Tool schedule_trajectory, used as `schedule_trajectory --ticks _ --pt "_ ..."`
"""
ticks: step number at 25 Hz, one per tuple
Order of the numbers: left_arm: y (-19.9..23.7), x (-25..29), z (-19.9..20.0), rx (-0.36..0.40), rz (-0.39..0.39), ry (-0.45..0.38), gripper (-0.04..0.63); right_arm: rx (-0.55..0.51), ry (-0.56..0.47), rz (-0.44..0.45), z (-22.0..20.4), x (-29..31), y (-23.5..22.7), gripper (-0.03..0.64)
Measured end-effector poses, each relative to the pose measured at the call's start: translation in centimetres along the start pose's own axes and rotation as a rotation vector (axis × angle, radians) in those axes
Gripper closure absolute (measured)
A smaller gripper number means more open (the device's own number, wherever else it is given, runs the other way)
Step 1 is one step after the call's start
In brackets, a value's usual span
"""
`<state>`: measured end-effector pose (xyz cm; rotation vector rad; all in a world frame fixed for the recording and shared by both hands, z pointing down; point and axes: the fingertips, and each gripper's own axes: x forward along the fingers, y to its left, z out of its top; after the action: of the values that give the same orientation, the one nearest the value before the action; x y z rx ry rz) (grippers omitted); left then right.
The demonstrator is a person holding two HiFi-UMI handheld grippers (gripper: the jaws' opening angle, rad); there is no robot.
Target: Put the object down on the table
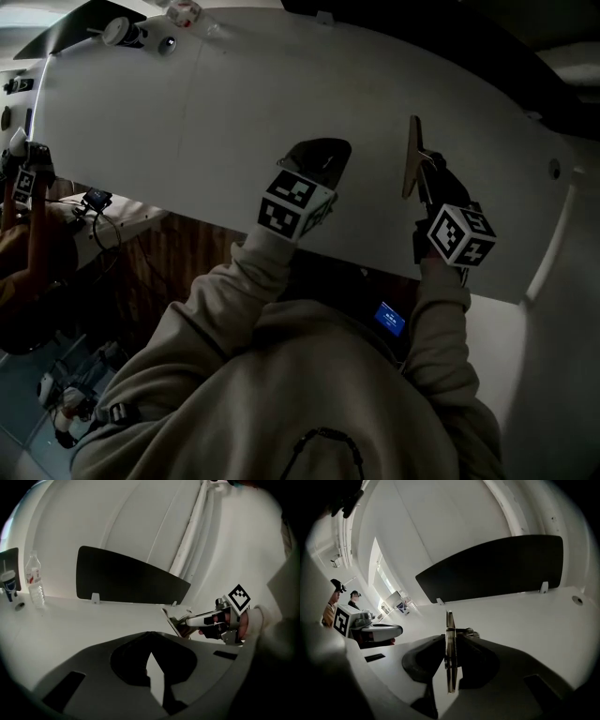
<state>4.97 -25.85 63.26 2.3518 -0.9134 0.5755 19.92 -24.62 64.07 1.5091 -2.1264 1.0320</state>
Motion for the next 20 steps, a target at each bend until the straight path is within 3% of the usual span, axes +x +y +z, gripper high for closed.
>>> schedule_trajectory --ticks 11,20 --pt "-0.2 1.3 -5.5 -0.030 -0.009 0.068 0.591 0.064 0.094 0.024 -5.7 2.4 -0.8 0.525" --pt "0.1 1.8 -5.9 -0.042 0.002 0.074 0.592 0.080 0.114 0.032 -7.0 3.1 -1.4 0.525"
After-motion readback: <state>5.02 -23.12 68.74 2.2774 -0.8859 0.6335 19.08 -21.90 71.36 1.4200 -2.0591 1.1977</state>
